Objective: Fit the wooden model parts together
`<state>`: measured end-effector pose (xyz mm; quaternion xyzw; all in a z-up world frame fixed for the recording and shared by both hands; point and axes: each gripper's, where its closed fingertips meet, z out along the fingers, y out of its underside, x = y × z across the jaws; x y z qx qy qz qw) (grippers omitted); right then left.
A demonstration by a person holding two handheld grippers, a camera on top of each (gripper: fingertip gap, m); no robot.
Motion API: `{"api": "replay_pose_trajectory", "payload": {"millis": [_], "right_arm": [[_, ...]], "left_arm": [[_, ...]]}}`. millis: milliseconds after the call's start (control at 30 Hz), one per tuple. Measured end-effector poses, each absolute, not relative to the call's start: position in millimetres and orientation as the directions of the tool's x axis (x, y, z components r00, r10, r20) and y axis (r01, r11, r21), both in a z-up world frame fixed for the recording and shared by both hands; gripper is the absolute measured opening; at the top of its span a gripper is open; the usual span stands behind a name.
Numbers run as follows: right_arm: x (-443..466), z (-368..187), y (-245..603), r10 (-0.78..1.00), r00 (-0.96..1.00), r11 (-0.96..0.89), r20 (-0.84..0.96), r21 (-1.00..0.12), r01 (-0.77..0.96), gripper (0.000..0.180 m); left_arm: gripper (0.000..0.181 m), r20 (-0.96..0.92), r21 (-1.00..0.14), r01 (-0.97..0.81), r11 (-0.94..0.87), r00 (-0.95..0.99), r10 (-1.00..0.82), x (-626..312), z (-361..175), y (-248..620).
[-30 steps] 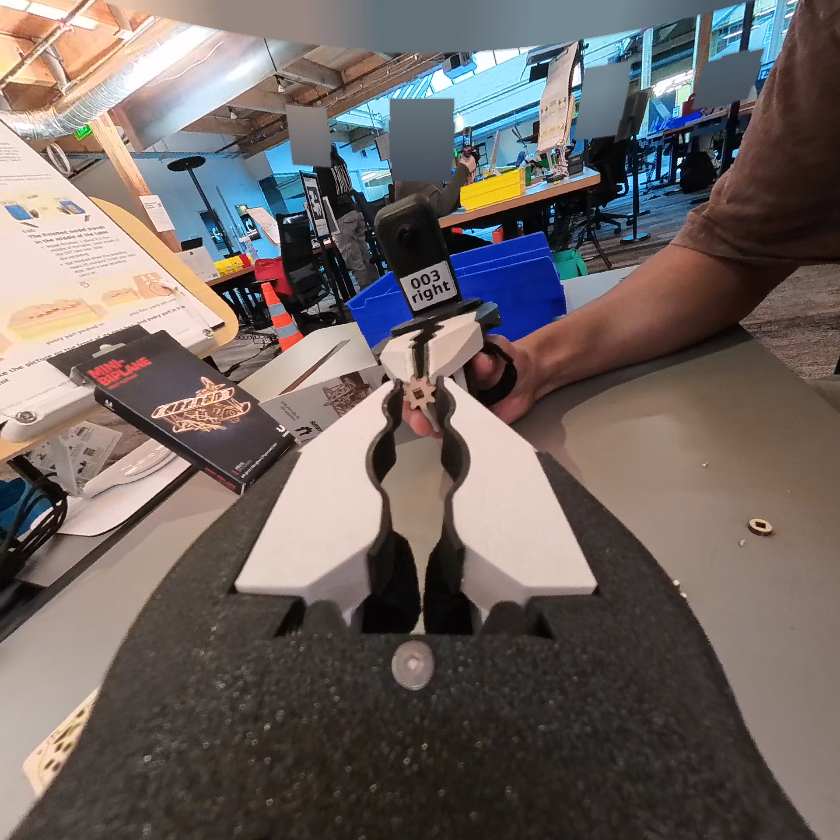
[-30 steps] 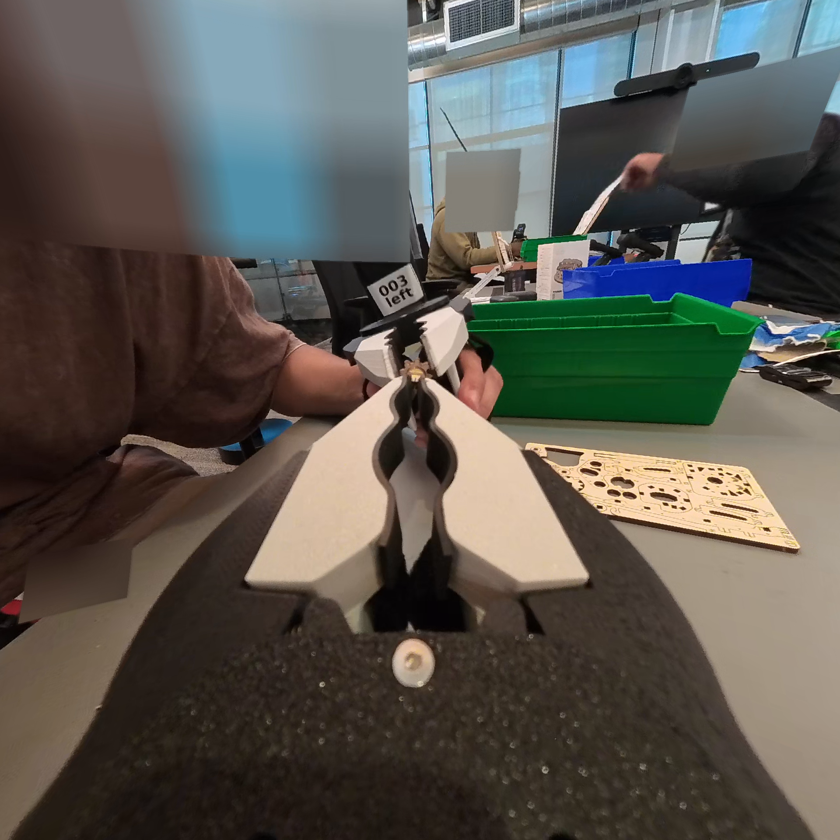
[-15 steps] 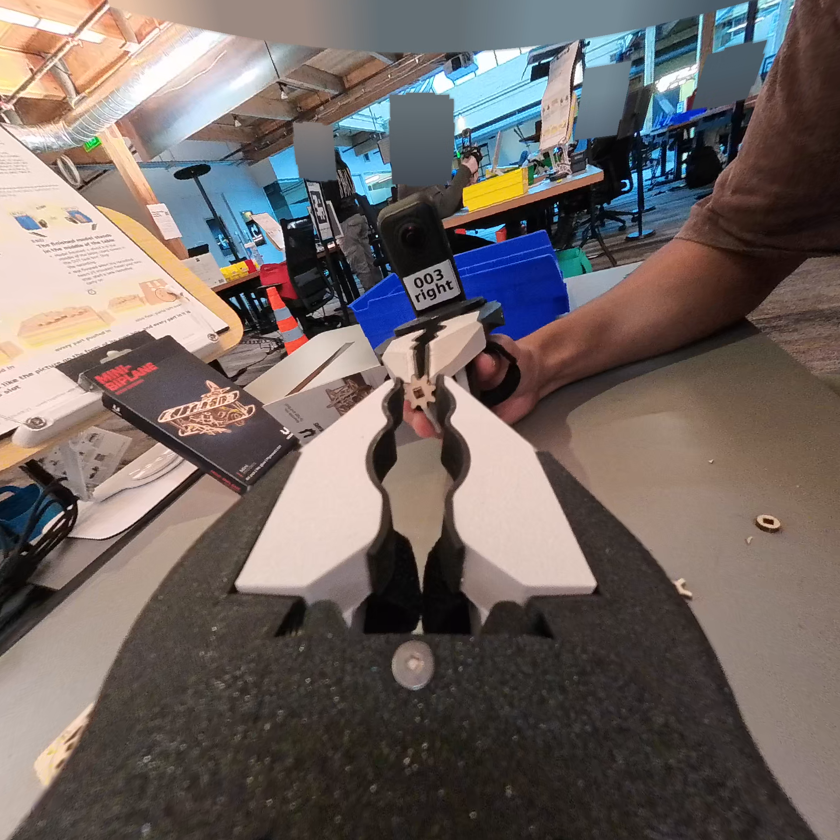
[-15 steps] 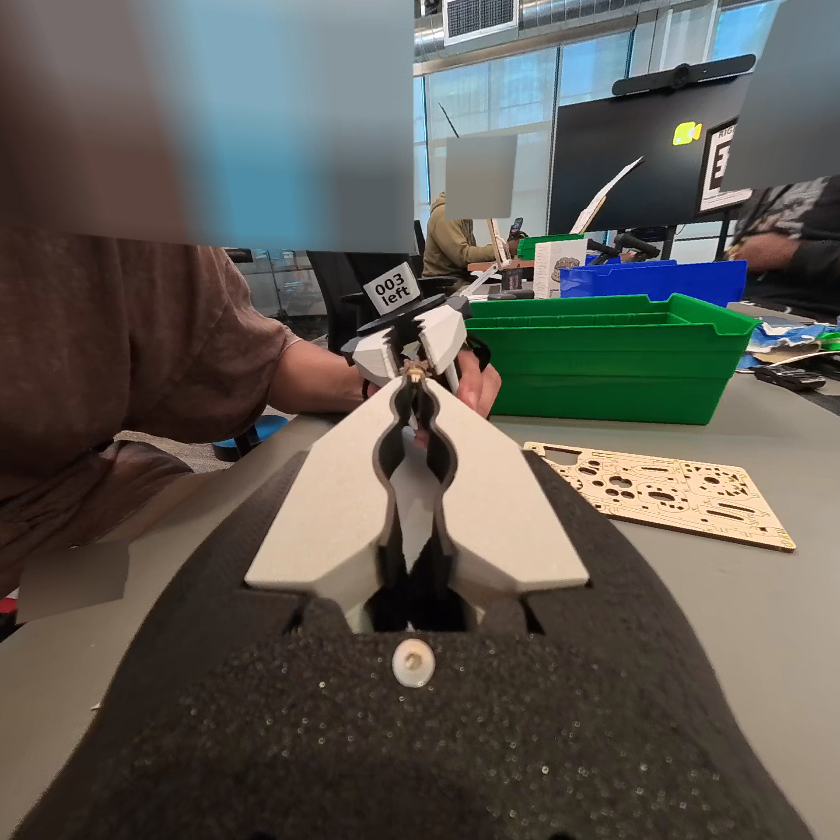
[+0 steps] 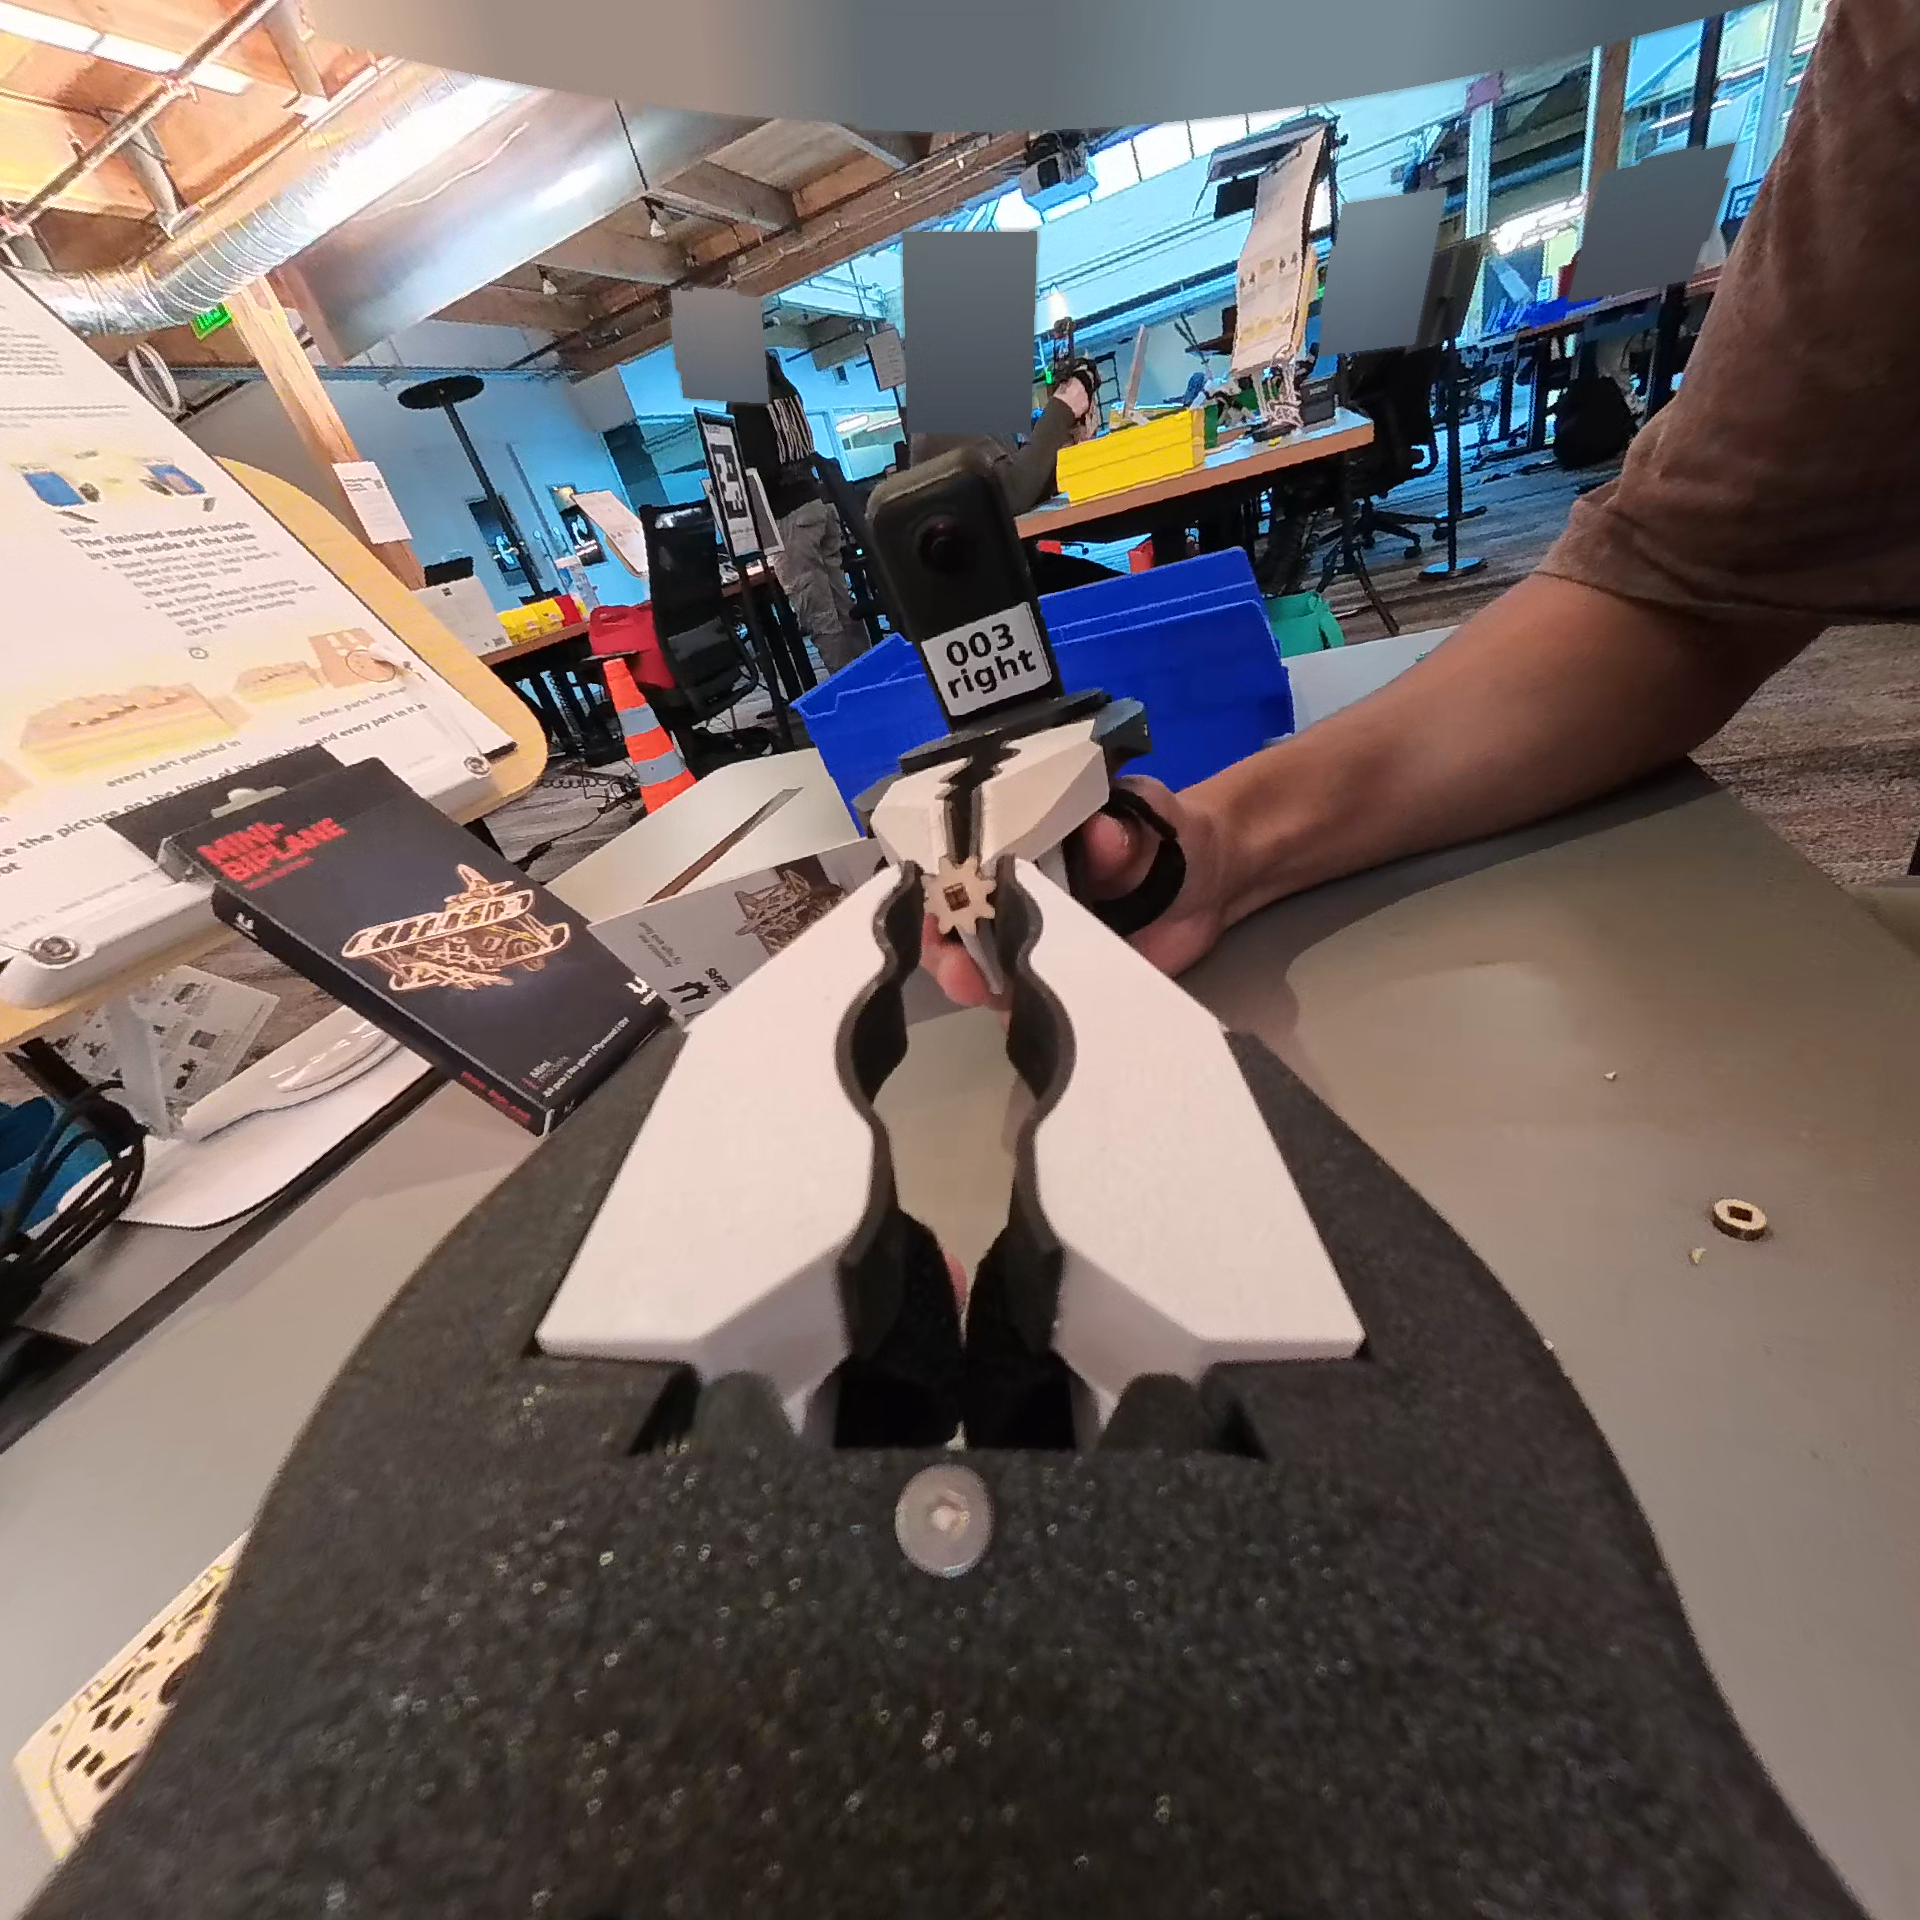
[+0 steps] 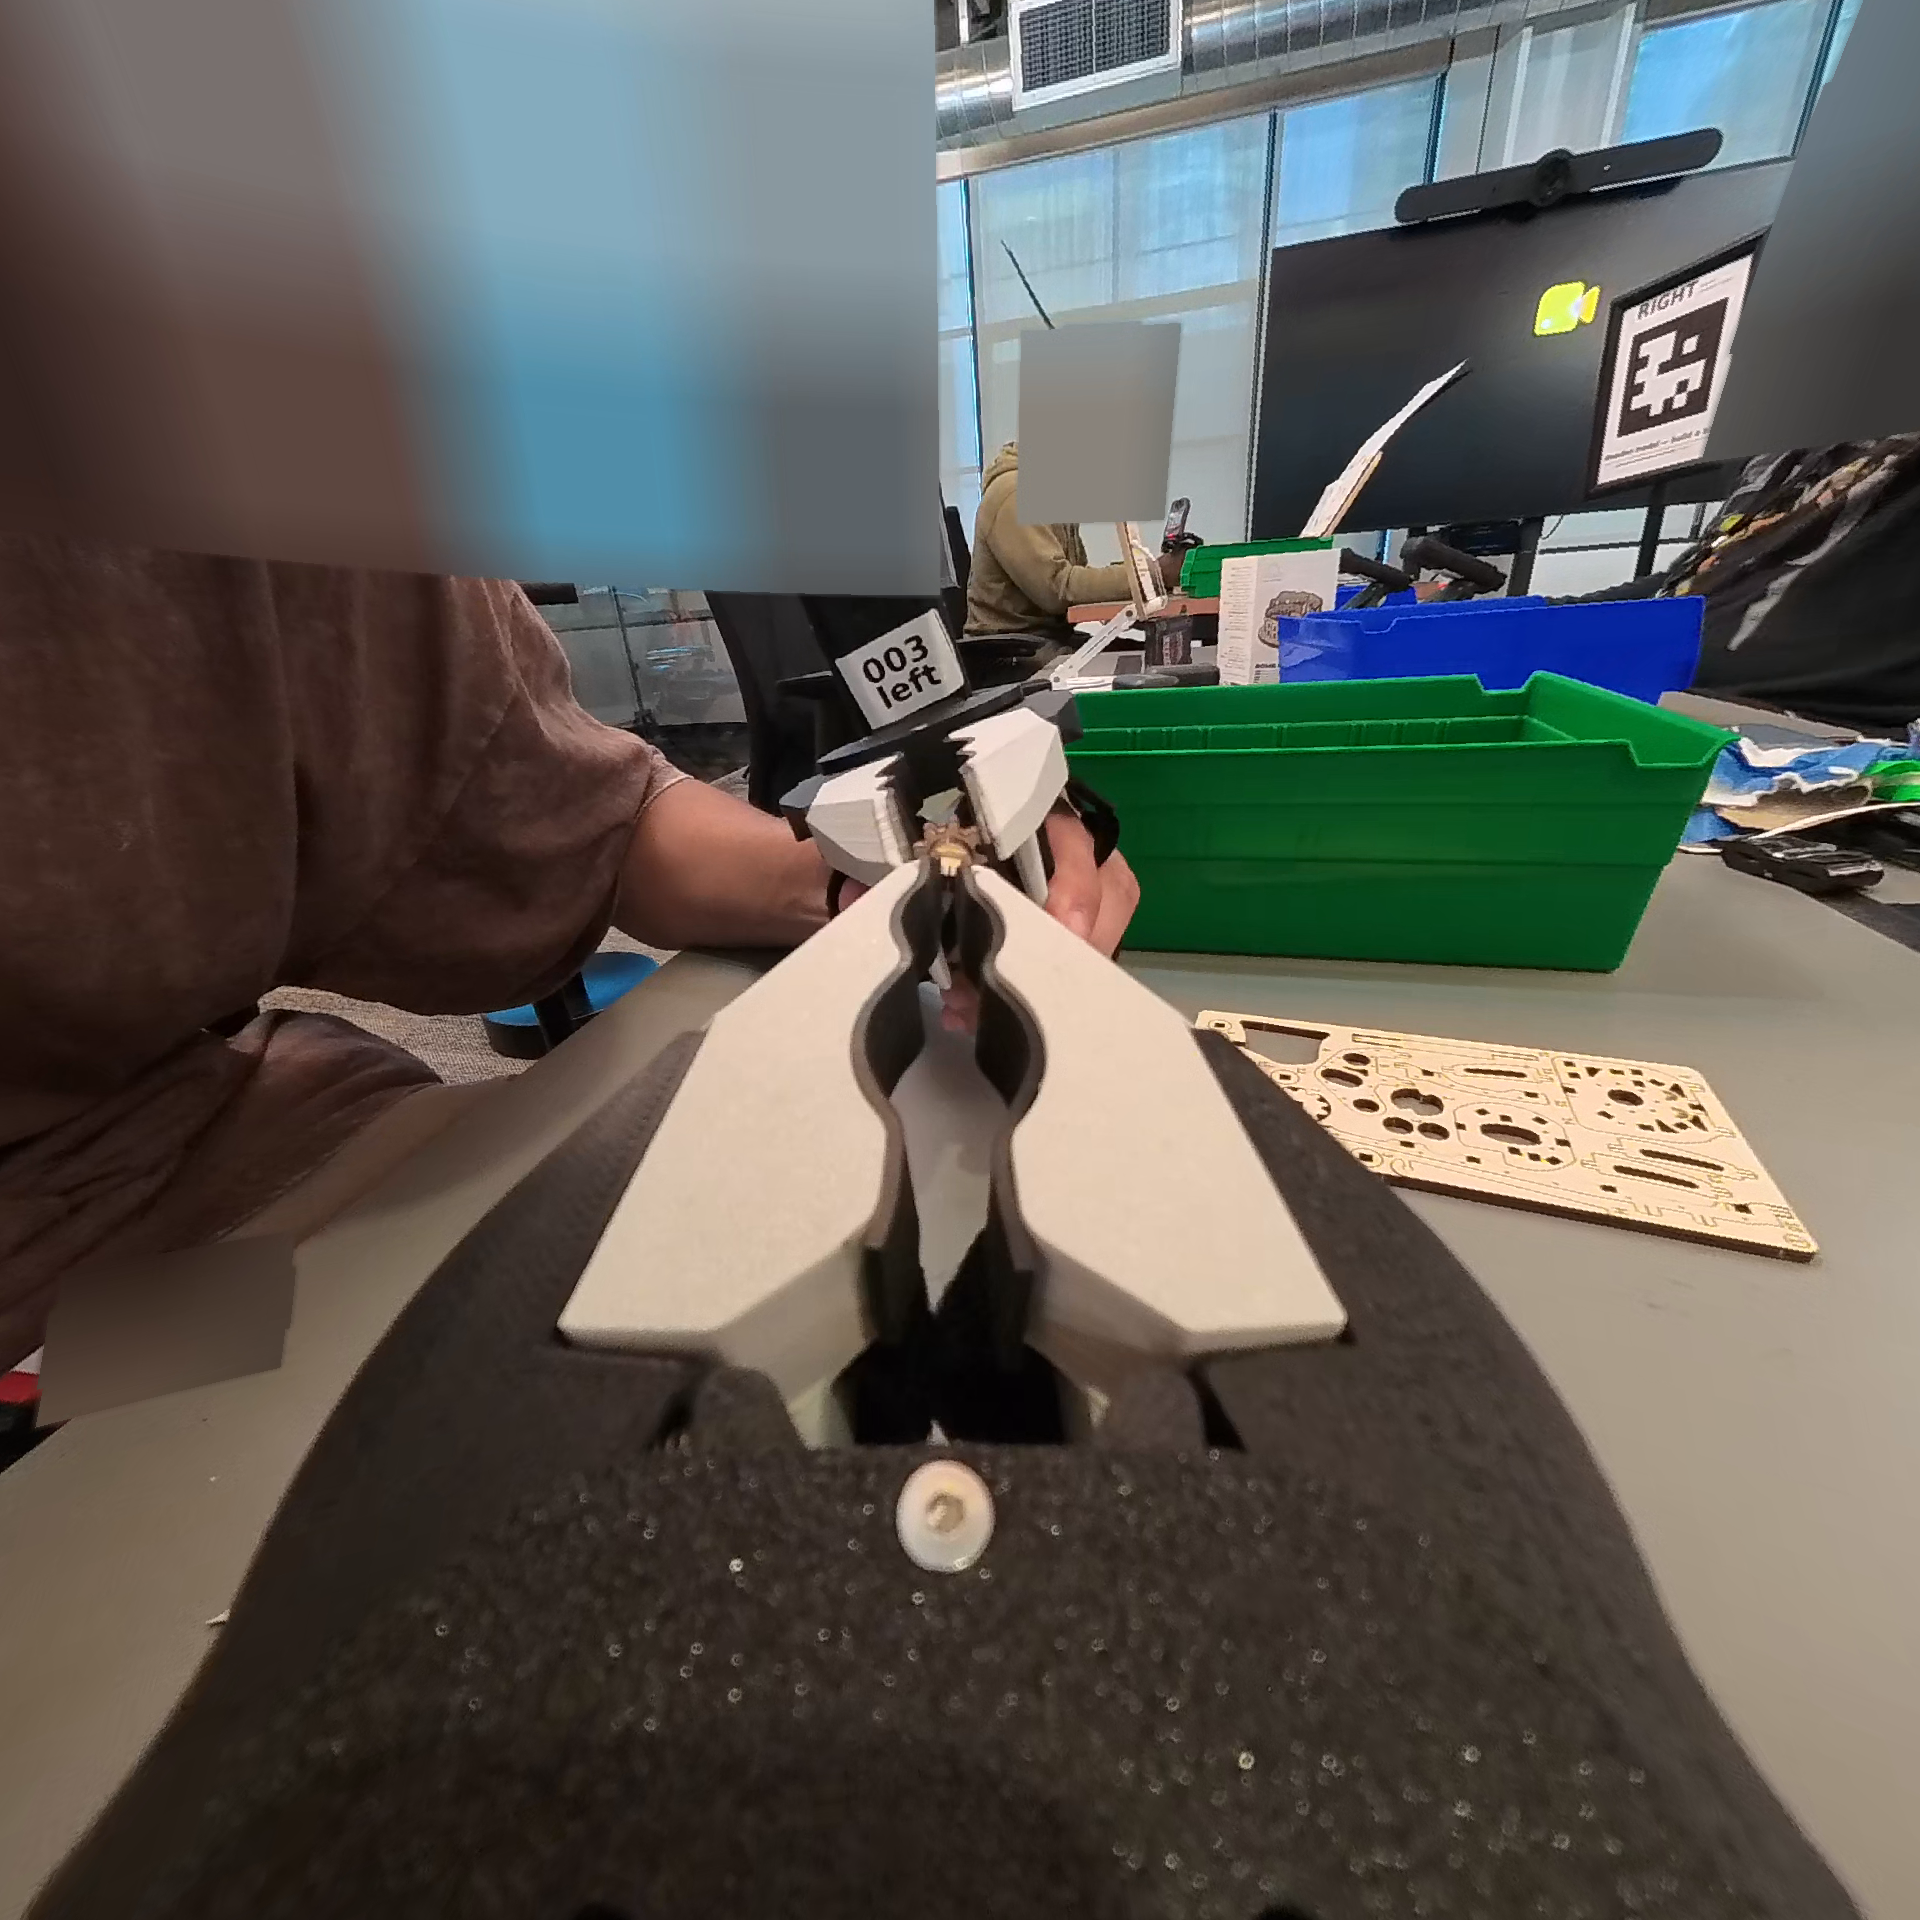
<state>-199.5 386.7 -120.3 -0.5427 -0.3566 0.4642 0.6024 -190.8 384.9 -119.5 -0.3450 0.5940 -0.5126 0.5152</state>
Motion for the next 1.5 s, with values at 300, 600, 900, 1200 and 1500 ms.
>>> {"api": "replay_pose_trajectory", "payload": {"millis": [300, 600, 900, 1200, 1500], "right_arm": [[-195, -132, 392, 0.935, 0.354, 0.003, -0.017, -0.998, -0.056, 0.002], [-194, -134, 393, 0.933, 0.359, 0.004, -0.009, -0.999, -0.037, 0.002], [-195, -139, 394, 0.93, 0.367, 0.008, 0.009, -1.0, 0.005, 0.002], [-196, -140, 393, 0.93, 0.366, 0.013, 0.016, -1.0, 0.01, 0.002], [-200, -144, 389, 0.94, 0.34, -0.009, 0.005, -0.999, 0.038, 0.002]], "left_arm": [[0.013, -0.135, -0.987, -0.047, 0.156, -0.299, -0.945, -187, -136, 389], [0.012, -0.081, -0.988, -0.096, 0.119, -0.332, -0.94, -187, -145, 390], [0.011, -0.118, -0.985, -0.089, 0.151, -0.301, -0.946, -186, -148, 392], [0.011, -0.141, -0.981, -0.085, 0.173, -0.294, -0.945, -186, -151, 392], [0.009, -0.144, -0.983, -0.069, 0.173, -0.304, -0.942, -187, -145, 387]]}}
